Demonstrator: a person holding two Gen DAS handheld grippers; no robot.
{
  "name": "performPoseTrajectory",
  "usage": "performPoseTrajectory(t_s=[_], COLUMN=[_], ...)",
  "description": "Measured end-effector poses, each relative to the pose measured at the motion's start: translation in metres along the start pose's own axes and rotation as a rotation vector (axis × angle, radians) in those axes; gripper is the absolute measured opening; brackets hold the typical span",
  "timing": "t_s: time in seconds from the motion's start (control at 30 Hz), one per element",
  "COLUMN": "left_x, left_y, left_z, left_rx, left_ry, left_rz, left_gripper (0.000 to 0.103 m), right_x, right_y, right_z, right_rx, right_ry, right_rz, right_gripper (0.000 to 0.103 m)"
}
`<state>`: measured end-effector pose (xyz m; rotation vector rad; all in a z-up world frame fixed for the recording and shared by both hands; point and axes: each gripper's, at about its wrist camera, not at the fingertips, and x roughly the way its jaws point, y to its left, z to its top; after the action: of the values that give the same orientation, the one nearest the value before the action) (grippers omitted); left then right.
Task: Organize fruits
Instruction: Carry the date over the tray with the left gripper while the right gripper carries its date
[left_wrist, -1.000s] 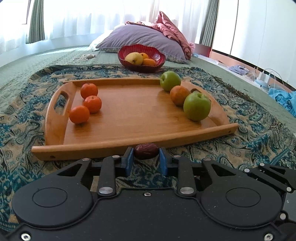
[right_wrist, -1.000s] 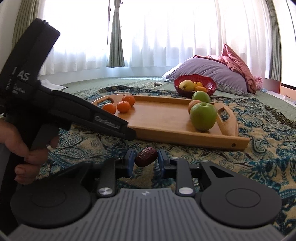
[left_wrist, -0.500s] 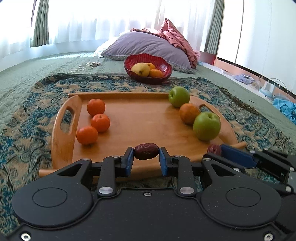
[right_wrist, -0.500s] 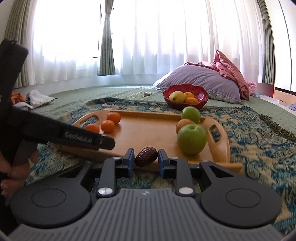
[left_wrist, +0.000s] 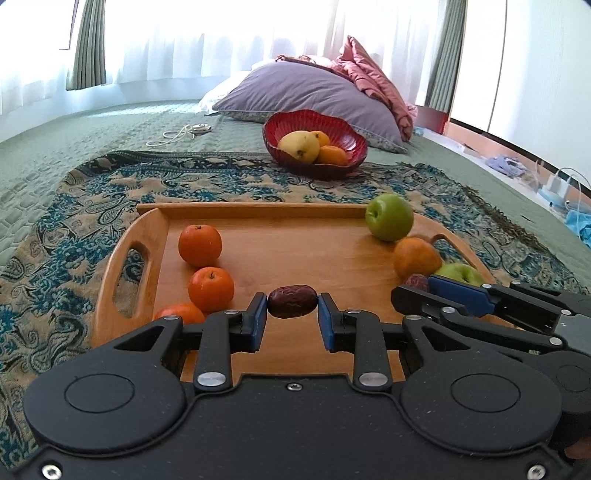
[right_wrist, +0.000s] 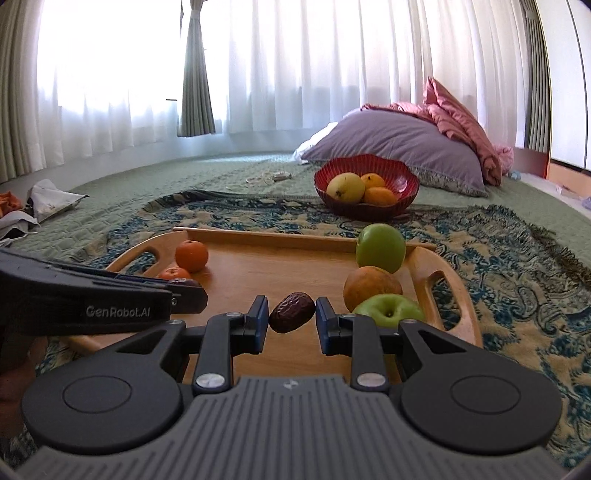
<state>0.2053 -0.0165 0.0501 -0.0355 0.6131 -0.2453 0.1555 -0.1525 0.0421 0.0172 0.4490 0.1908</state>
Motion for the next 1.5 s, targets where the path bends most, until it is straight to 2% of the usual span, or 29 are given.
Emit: performPoseTrajectory(t_s=[0.33, 0.8, 1.0, 1.2, 1.33, 1.5], left_x=[0.026, 0.045, 0.057, 0.063, 0.064, 0.065], left_y=[0.004, 0.006, 0.015, 0.020, 0.016, 0.014], left_z=[0.005, 0.010, 0.025, 0.028, 0.026, 0.026], left_rx=[0.006, 0.030, 0.012, -0.013, 0.013, 0.011], left_ry=[0.016, 0.037, 0.055, 0.072, 0.072, 0.076], left_rz=[0.025, 0.041, 0.043, 0.030, 0.039, 0.041], left_gripper=[0.028, 0.028, 0.028, 0.028, 0.028, 0.029], right_x=[0.032, 0.044, 0.064, 0.093, 0.103, 0.110], right_y=[-0.012, -0.002, -0.005, -0.024, -0.026, -0.023], right_z=[0.006, 0.014, 0.034, 0.057, 0.063, 0.064], right_rx=[0.076, -0.007, -0.009, 0.112, 0.113, 0.126], right_ry=[0.059, 0.076, 0.178, 0.325, 0.381, 0.410], right_rz=[0.005, -0.008, 0.016, 0.037, 0.017, 0.006], right_gripper=[0.032, 0.032, 0.033, 0.033, 0.033, 0.034])
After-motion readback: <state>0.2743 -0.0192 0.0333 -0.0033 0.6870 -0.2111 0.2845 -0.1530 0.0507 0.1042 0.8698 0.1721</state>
